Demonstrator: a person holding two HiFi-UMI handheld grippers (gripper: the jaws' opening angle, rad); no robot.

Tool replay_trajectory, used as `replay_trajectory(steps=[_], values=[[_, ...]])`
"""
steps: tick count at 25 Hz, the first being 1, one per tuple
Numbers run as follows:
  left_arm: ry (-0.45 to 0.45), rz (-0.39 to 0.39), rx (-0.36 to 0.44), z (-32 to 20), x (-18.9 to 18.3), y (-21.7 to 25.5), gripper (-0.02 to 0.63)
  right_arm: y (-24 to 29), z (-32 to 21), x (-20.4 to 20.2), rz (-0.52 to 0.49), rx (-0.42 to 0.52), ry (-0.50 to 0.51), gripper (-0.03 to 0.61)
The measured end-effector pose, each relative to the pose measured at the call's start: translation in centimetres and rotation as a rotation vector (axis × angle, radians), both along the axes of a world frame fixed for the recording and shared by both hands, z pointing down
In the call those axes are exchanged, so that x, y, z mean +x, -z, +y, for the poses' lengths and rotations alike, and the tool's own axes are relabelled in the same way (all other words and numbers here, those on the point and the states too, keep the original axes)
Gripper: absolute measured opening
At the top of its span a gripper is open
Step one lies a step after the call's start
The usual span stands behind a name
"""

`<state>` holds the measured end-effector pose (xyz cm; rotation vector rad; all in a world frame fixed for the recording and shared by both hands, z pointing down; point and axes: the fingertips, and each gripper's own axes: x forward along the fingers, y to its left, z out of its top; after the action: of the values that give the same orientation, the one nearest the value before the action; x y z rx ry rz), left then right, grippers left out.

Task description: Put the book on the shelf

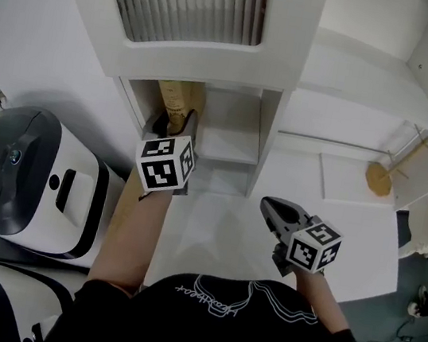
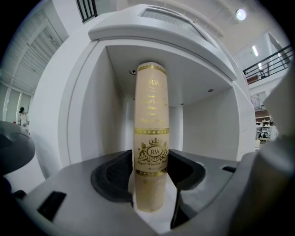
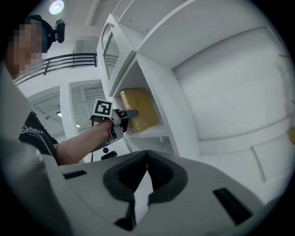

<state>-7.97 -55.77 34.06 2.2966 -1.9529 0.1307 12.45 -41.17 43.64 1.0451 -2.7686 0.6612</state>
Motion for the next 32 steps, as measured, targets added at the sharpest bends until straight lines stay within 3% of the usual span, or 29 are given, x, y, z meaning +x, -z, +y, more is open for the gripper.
replay_trajectory(steps=[6,11,18,23,30,32], values=[[0.003,-0.014,0.022,3.6,-1.1,1.0,0.207,1.5,2.0,-0.2,0.0,0.035,0.006,0.006],[-0.061,0.037,0.029,8.6,-1.1,2.0,0.207,2.9,4.0,-0.8,-0.006,0.063,0.031,0.006],[-0.24,0.11,0.013,16.6,2.2,1.8,0.206,4.7,6.7,-1.8,-0.024,0.107,0.08,0.006],[-0.413,0.235,-0.029,21.0,5.4,0.5,0.198,5.1,8.2,-2.0,-0.024,0.133,0.095,0.005],[-0.488,0.246,-0.099,24.5,8.1,-3.2,0.024,4.9,10.1,-1.6,-0.047,0.134,0.101,0.005],[-0.527,0.256,-0.102,25.4,8.9,-3.4,0.003,5.0,10.4,-1.4,-0.056,0.131,0.095,0.005]])
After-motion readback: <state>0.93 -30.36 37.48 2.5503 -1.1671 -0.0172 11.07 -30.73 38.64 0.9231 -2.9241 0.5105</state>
